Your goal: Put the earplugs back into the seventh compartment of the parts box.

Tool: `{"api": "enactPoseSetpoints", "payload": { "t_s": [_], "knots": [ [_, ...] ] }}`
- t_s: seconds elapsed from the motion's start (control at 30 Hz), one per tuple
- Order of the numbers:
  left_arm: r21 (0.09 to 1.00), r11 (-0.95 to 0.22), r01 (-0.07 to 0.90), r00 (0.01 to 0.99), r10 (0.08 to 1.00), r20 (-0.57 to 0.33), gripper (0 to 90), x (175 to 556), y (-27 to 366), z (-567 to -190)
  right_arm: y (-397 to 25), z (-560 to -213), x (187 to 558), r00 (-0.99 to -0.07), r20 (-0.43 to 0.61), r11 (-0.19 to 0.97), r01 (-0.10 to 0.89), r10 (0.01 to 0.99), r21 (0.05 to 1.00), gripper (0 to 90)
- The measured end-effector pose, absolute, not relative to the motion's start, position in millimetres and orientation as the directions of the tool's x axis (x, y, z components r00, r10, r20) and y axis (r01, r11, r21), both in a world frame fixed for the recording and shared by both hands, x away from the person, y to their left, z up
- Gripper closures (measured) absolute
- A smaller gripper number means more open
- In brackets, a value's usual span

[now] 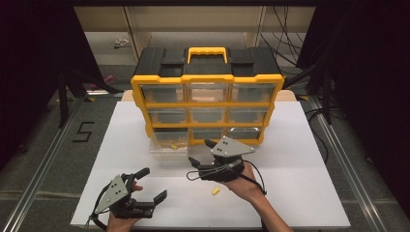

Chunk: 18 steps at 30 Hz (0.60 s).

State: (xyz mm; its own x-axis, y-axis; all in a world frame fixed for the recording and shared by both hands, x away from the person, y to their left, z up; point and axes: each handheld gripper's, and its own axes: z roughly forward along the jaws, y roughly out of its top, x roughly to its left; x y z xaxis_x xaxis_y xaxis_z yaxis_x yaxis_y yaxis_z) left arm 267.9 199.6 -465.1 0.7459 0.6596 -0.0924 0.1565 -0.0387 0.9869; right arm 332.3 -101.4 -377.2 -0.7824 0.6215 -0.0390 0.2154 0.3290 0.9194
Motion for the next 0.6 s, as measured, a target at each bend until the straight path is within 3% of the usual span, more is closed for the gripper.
{"api": "enactPoseSetpoints", "payload": {
  "t_s": [0.37,0.6],
  "knots": [
    [0.987,-0.041,0.158,0.747,0.658,-0.092,7.1,268,199,-465,-125,-392,324,-0.785,-0.034,0.388,0.267,0.618,0.882,30.7],
    [0.987,-0.043,0.157,0.746,0.660,-0.090,7.1,268,199,-465,-131,-404,326,-0.780,0.023,0.434,0.372,0.625,0.821,31.9]
  ]
}}
